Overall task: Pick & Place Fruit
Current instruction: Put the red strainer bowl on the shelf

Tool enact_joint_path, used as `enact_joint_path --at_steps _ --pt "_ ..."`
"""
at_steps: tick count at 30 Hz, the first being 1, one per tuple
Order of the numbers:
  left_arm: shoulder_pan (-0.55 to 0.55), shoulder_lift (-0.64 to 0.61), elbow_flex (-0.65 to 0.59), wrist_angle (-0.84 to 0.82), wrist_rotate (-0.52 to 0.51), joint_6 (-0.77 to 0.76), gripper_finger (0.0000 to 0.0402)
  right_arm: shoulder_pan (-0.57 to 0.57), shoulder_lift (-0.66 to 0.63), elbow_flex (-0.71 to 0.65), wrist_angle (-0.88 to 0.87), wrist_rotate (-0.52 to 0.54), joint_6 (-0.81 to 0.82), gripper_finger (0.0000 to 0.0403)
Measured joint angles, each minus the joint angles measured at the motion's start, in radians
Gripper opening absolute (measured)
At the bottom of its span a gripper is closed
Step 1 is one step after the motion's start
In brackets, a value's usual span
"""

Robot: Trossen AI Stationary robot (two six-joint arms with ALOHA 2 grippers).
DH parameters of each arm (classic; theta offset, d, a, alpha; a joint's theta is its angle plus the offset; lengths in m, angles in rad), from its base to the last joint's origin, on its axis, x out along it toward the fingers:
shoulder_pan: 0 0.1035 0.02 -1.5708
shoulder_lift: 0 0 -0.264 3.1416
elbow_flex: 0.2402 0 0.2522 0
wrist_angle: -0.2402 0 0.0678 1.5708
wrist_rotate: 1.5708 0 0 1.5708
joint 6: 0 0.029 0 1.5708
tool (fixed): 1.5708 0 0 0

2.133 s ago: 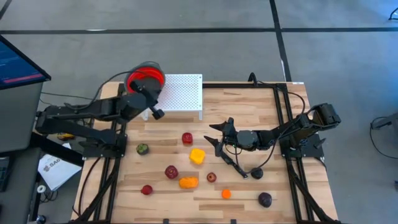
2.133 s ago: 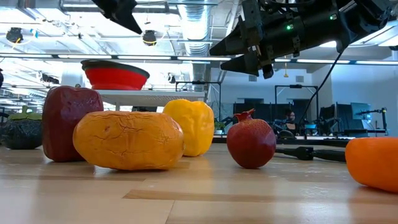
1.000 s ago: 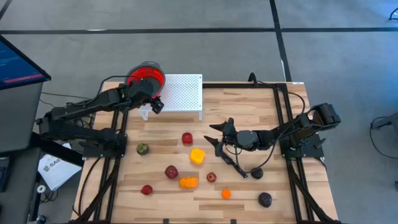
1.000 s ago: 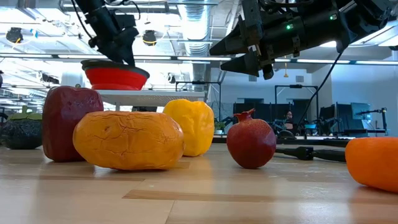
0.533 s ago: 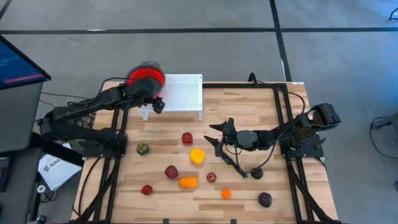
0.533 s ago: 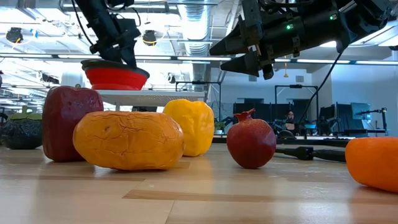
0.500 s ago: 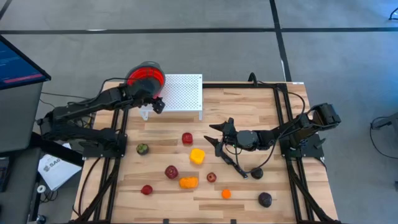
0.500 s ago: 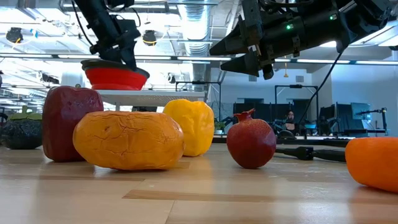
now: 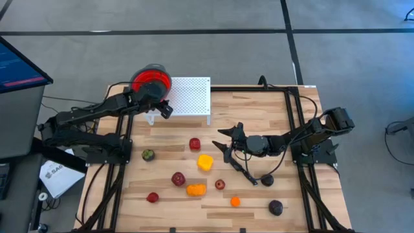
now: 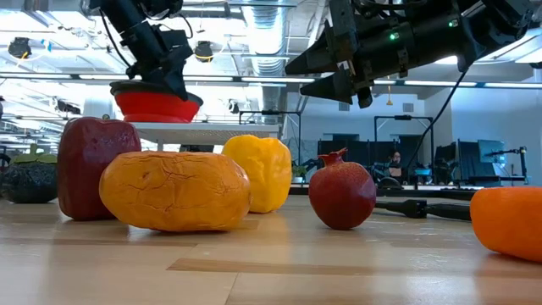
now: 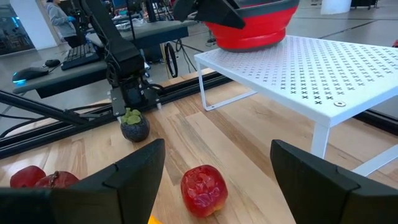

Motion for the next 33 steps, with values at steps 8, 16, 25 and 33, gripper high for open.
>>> enact_joint_path --at_steps 8,16,25,33 --pt "-0.005 -0.046 0.0 0.005 0.002 0.013 0.0057 -0.001 0.0 0.0 0.0 0.0 0.002 0.0286" --pt "-0.049 -0.089 0.0 0.07 0.003 0.081 0.0031 0.0 0.0 0.0 0.0 0.0 0.001 0.0286" --pt "-0.055 -0.072 0.0 0.067 0.005 0.082 0.0056 0.0 0.0 0.0 0.0 0.0 0.006 0.0286" --pt "-0.055 -0.052 -0.001 0.05 0.081 0.105 0.0091 0.0 0.0 0.0 0.0 0.0 0.006 0.0286"
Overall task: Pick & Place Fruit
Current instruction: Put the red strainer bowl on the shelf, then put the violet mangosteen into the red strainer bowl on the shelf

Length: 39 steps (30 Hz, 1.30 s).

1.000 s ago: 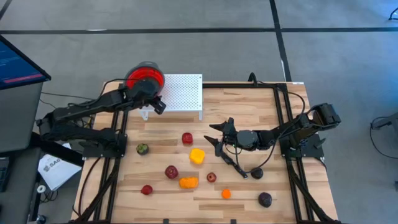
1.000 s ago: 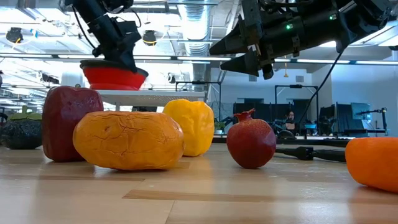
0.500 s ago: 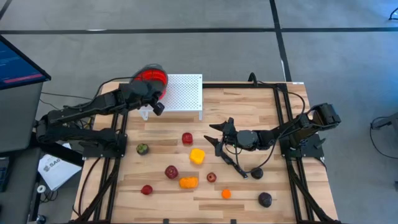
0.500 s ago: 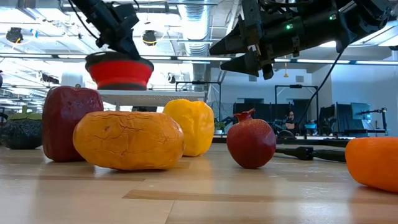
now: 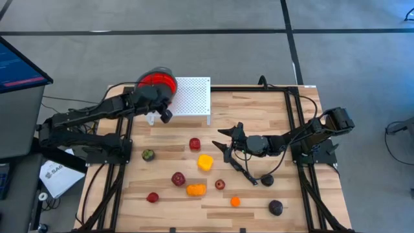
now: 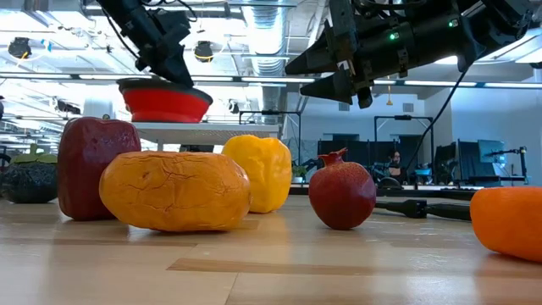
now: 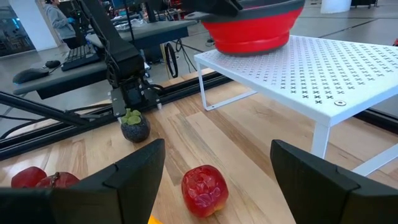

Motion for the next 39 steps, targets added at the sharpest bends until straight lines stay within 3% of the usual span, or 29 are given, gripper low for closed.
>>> enact_joint_path --at_steps 8,14,17,21,25,28,31,35,39 --pt "-0.003 -0.044 0.004 0.007 0.025 0.0 0.0175 0.0 0.0 0.0 0.0 0.0 0.0 0.0286" --pt "-0.086 -0.186 0.042 0.011 0.146 -0.002 0.0207 0.001 0.0 0.0 0.0 0.0 0.0 0.0286" --pt "-0.208 -0.254 0.048 0.01 0.211 0.019 0.0208 0.001 0.0 0.0 0.0 0.0 0.0 0.0286" --pt "-0.473 -0.284 0.048 -0.001 0.23 0.067 0.0197 0.001 0.0 0.0 0.003 0.0 0.0 0.0286" --pt "-0.753 -0.223 0.048 -0.01 0.1 0.075 0.0182 0.0 0.0 0.0 0.006 0.0 0.0 0.0286" --pt "-0.885 -0.153 0.047 -0.082 0.018 -0.029 0.0173 0.0 0.0 0.0 0.009 0.0 0.0 0.0286" --pt "-0.933 -0.097 0.048 -0.193 0.004 -0.252 0.0172 0.0 0.0 0.0 0.01 0.0 0.0 0.0286" --pt "-0.934 -0.065 0.047 -0.383 0.007 -0.62 0.0191 0.002 0.0 0.0 0.011 0.0 -0.001 0.0286" --pt "-0.899 -0.074 0.013 -0.49 0.007 -0.834 0.0237 0.002 0.0 0.0 0.016 0.0 -0.004 0.0286"
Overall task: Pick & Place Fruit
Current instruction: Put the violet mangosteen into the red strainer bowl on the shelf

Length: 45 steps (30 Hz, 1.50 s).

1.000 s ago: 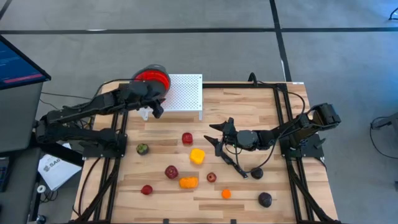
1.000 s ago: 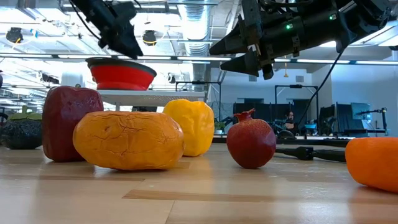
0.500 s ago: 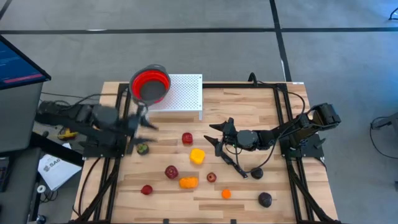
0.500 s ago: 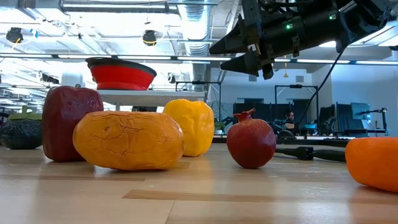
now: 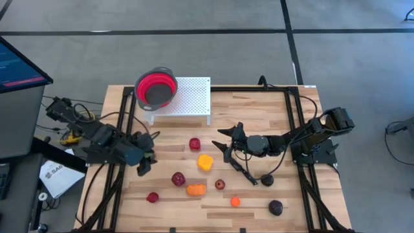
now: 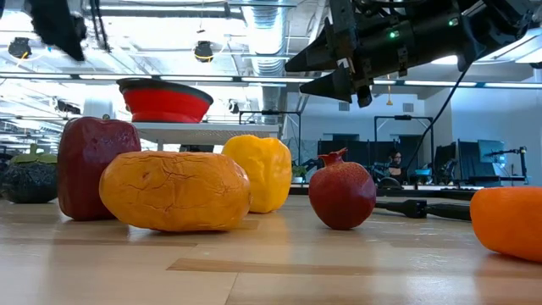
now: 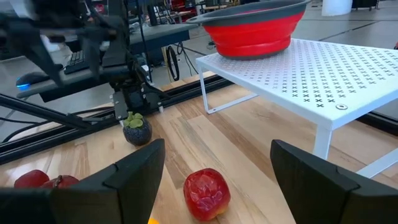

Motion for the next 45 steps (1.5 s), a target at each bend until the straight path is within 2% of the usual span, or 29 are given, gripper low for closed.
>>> enact_joint_path --at_steps 6,11,19,25,37,40,45 --pt "0.135 -0.008 -0.099 -0.059 0.022 -0.168 0.0314 -0.008 0.0 0.0 0.003 0.0 -0.003 0.0286" --pt "0.226 -0.008 -0.199 -0.063 0.051 -0.255 0.0336 -0.008 0.0 0.0 0.003 0.0 -0.003 0.0286" --pt "0.302 -0.007 -0.316 -0.013 0.027 -0.297 0.0337 -0.006 0.0 0.0 0.003 0.0 -0.003 0.0286" --pt "0.304 0.01 -0.351 0.041 0.114 -0.32 0.0337 -0.005 0.0 0.0 0.003 0.0 -0.003 0.0286" --pt "0.284 0.106 -0.398 0.158 0.199 -0.314 0.0336 -0.005 0.0 0.0 -0.001 0.0 -0.003 0.0286" --pt "0.267 0.131 -0.398 0.163 0.201 -0.314 0.0323 -0.005 0.0 0.0 -0.001 0.0 -0.003 0.0286" --pt "0.244 0.146 -0.398 0.174 0.218 -0.315 0.0276 -0.005 0.0 0.0 -0.001 0.0 -0.003 0.0286"
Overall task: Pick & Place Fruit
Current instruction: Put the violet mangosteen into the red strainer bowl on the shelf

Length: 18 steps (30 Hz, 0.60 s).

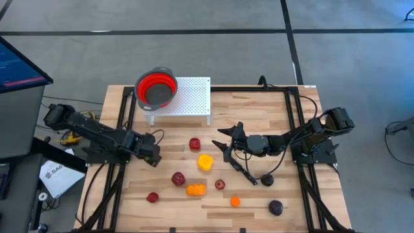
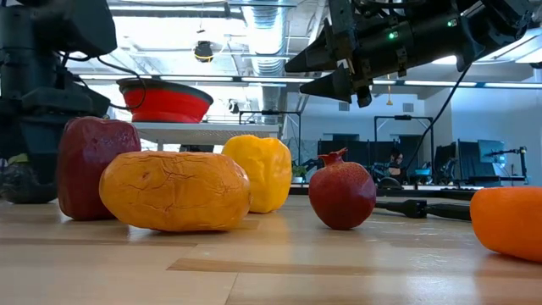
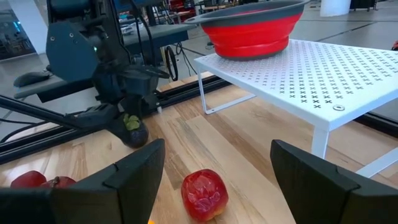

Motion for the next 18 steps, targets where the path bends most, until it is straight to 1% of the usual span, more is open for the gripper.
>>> enact_joint_path --at_steps 3,6,9,11,15,18 --pt "-0.014 -0.013 0.0 0.005 0.028 0.007 0.0245 0.0 0.0 0.0 0.0 0.0 0.0 0.0286" --pt "-0.029 -0.041 0.009 0.02 0.096 0.049 0.0225 -0.001 0.0 0.0 0.002 0.0 0.0 0.0286" --pt "-0.04 -0.088 0.054 0.07 0.179 0.105 0.0224 -0.001 0.0 0.0 0.008 0.0 0.0 0.0286" --pt "-0.04 -0.12 0.096 0.138 0.218 0.162 0.0232 -0.001 0.0 0.0 0.008 0.0 0.0 0.0286" --pt "-0.011 -0.184 0.195 0.347 0.215 0.275 0.0244 -0.001 0.0 0.0 0.008 0.0 0.0 0.0286" --pt "0.054 -0.202 0.297 0.426 0.18 0.377 0.0243 -0.001 0.0 0.0 0.008 0.0 0.0 0.0286"
